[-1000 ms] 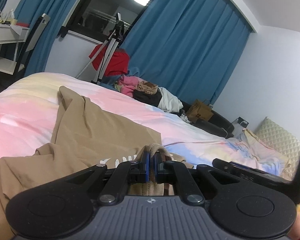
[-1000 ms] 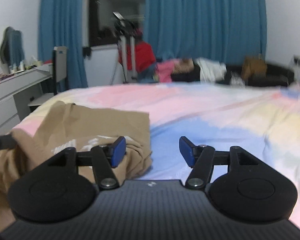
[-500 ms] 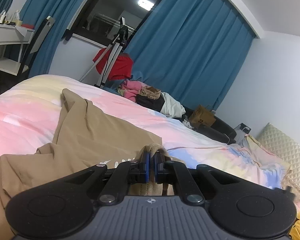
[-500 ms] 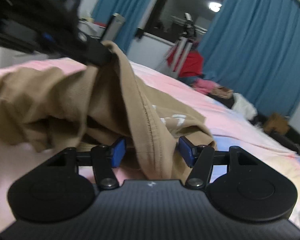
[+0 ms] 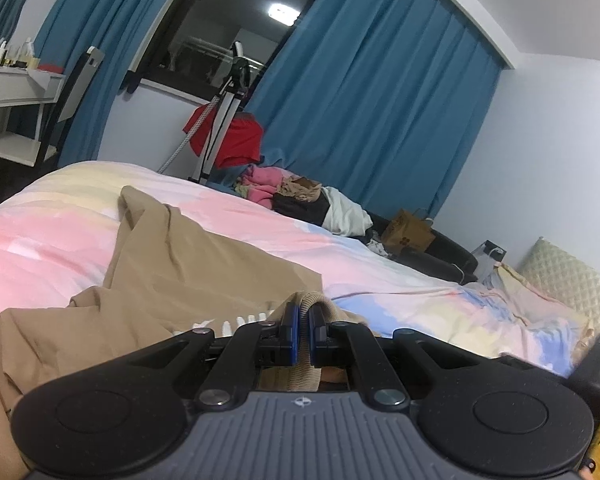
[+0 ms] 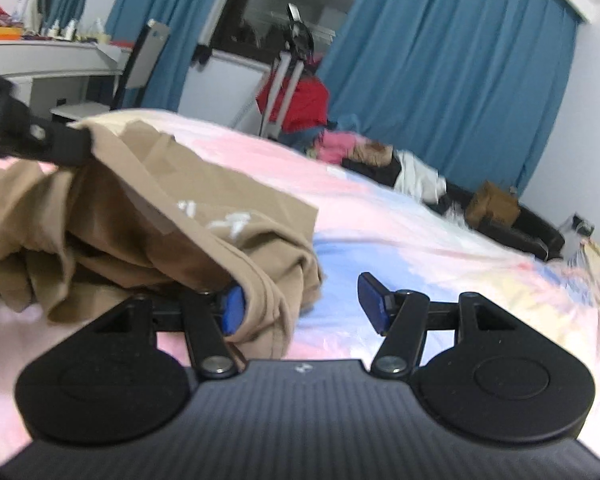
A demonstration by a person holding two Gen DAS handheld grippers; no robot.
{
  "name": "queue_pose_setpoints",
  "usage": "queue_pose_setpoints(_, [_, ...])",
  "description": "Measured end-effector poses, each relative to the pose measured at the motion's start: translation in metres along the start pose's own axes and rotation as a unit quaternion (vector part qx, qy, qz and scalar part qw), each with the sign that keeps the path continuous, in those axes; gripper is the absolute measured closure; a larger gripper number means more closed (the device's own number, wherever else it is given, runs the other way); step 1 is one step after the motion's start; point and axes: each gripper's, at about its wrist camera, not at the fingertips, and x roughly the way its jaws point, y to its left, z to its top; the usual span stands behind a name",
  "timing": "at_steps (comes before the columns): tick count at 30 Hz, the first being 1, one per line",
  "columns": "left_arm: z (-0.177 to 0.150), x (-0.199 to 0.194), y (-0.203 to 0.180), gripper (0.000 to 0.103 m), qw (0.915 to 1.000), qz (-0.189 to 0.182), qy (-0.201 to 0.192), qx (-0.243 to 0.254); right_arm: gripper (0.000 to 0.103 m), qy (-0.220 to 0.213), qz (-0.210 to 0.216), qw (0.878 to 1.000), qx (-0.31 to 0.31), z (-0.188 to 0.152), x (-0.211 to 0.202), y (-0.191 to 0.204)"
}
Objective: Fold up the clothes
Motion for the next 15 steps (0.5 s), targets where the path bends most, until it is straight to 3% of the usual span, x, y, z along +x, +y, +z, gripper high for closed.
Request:
queue_pose_setpoints(4, [0.0, -0.006, -0.004, 0.098, 0.9999, -0.006, -0.009, 0.005, 0.044, 0.046, 0.045, 0.997, 0.041, -0.007, 0.025, 0.002])
queue_pose_setpoints(6, [0.0, -0.006, -0.004, 0.098, 0.9999, -0.002, -0.01, 0.009, 0.055, 0.041, 0.036, 0.997, 0.048, -0.008, 0.035, 0.003])
queue_pose_setpoints(8, [-0.004, -0.003, -0.003, 0.097, 0.9998, 0.011, -0.003, 0.015, 0.076, 0.025, 0.028, 0.996, 0.076, -0.005, 0.037, -0.004])
queue_pose_setpoints(10, [-0.009, 0.001, -0.002, 0.096, 0.9994, 0.025, 0.004, 0.024, 0.082, 0.01, 0.028, 0.994, 0.107, -0.001, 0.037, -0.014])
queue_pose_setpoints(15, [-0.025, 0.008, -0.013, 0.07, 0.9958, 0.054, 0.015, 0.073, 0.086, -0.004, 0.051, 0.988, 0.149, 0.006, 0.032, -0.032])
